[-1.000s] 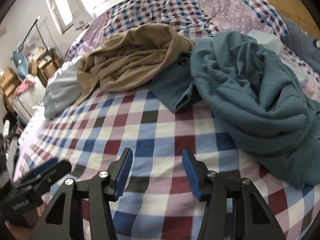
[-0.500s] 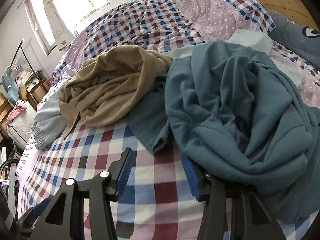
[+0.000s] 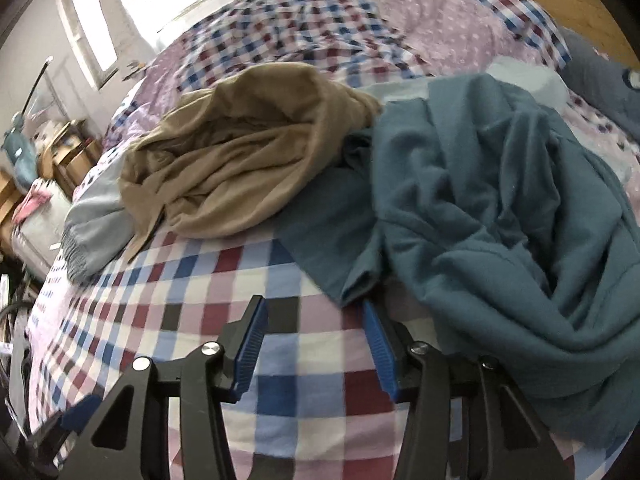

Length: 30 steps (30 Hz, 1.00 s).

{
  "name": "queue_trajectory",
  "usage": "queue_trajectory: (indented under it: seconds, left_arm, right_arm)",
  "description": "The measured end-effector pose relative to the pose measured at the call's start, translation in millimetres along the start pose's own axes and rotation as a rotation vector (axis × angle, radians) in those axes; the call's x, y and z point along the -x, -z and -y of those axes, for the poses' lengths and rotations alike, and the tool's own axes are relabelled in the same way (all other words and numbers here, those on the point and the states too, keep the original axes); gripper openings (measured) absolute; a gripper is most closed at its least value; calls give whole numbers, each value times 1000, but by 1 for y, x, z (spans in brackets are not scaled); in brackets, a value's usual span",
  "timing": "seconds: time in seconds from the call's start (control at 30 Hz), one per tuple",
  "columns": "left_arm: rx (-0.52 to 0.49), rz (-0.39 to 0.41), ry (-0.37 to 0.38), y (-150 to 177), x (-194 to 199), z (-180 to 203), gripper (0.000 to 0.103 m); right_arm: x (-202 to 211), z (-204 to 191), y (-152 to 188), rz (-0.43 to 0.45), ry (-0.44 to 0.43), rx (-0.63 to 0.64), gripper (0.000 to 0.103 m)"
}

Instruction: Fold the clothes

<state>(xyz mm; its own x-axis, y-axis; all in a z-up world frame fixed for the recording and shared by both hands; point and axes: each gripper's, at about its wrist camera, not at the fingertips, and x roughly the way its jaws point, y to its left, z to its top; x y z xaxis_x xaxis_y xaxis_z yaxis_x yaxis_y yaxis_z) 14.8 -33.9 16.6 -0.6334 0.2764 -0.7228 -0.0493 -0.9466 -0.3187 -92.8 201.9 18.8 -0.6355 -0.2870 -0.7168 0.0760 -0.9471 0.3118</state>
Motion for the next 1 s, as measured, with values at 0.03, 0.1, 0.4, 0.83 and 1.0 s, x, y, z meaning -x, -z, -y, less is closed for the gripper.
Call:
queue_trajectory:
  seconds: [0.03,0.1,0.4,0.83,1.0]
  left_arm:
    - [-6,0,1,0,0,0,97]
    - [-4,-1,10,1,2,-2,97]
    - [45,-12,70,-2,9,-15,91]
    - [196,-12,184,-6,14,-35,90]
    - [187,-13,179,-7,13,-34,90]
  right_arm:
    - [0,7,-2,10,-6,-30,51]
    - [0,12,-5,26,-4,-58,48]
    - [7,13,-7,74,-6,-61,2]
    - [26,-31,19,69,-4,51,5]
    - [22,-12,11,65,84,14,53]
